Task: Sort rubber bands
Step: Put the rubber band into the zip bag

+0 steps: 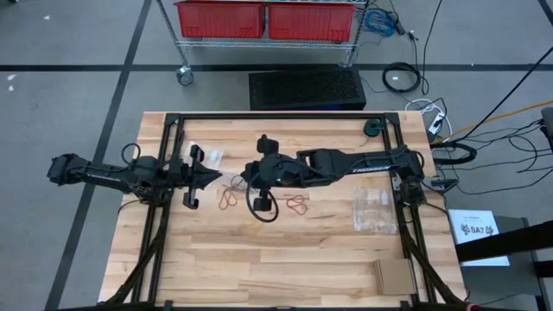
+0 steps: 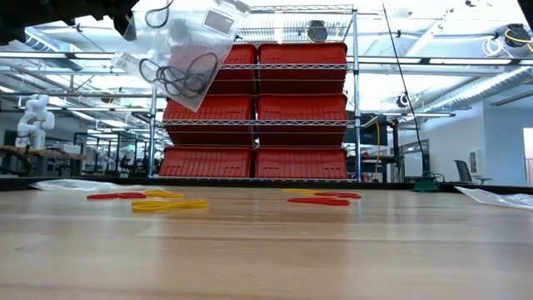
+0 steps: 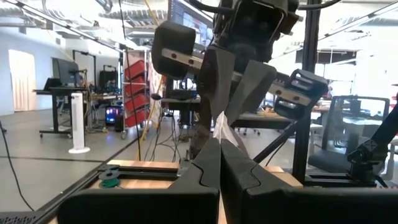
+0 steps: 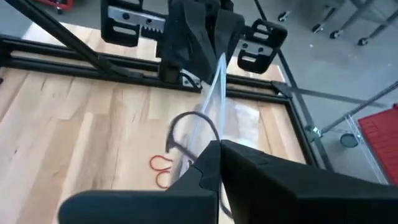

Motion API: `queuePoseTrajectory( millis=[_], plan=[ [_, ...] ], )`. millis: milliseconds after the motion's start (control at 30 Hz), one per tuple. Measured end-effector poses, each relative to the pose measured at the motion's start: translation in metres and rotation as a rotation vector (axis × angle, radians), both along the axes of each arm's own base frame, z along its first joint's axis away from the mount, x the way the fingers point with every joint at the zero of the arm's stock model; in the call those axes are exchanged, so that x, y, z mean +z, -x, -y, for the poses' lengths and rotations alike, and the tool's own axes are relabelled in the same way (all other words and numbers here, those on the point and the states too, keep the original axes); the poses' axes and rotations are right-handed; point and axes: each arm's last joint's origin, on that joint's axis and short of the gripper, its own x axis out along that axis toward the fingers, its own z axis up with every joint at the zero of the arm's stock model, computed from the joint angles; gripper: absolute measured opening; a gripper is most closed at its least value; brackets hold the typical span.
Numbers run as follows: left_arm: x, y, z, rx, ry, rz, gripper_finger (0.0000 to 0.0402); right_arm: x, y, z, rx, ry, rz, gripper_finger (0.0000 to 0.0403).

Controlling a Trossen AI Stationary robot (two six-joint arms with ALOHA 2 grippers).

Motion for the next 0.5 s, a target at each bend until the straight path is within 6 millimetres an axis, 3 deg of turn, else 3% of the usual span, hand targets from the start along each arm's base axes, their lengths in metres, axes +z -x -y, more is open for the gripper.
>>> queuePoseTrajectory(
  millis=[300,500],
  plan=[
    [0.000,0.000,0.000,0.001,0.001,0.001,0.0000,-0.018,-0.009,-0.002,0.040,-0.035,-0.067,0.0000],
    [0.000,0.000,0.000,0.003,0.001,0.000,0.0000,-0.010,-0.006,-0.003,0.058,0.006,-0.036,0.0000]
  ],
)
